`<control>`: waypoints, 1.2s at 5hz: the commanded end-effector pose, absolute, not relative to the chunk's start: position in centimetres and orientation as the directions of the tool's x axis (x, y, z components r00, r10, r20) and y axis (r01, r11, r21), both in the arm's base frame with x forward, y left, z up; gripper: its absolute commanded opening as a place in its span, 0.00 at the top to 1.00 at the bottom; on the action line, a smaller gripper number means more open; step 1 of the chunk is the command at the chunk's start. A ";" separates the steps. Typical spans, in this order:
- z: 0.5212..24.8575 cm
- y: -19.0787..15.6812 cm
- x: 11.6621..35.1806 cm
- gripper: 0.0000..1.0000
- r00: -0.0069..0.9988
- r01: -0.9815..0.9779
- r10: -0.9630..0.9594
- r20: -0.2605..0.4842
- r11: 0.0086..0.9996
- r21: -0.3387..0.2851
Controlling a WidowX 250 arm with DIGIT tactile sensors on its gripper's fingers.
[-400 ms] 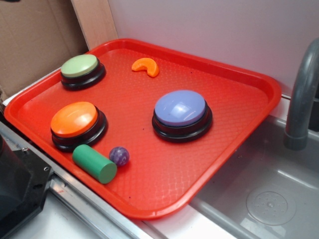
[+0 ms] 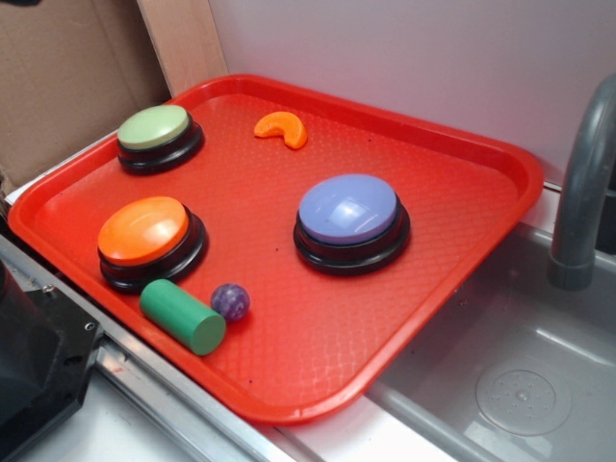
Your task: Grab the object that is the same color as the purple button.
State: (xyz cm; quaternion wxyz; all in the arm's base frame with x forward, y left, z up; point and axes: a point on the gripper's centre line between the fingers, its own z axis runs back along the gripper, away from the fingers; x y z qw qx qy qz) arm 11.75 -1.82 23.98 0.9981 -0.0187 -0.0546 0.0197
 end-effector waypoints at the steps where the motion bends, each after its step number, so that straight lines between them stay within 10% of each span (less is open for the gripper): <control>1: 19.4 -4.3 12.5 0.00 0.988 -0.023 0.017 0.156 0.999 0.036; 6: 6.7 -9.7 15.9 0.00 0.973 -0.066 0.056 0.226 0.997 0.036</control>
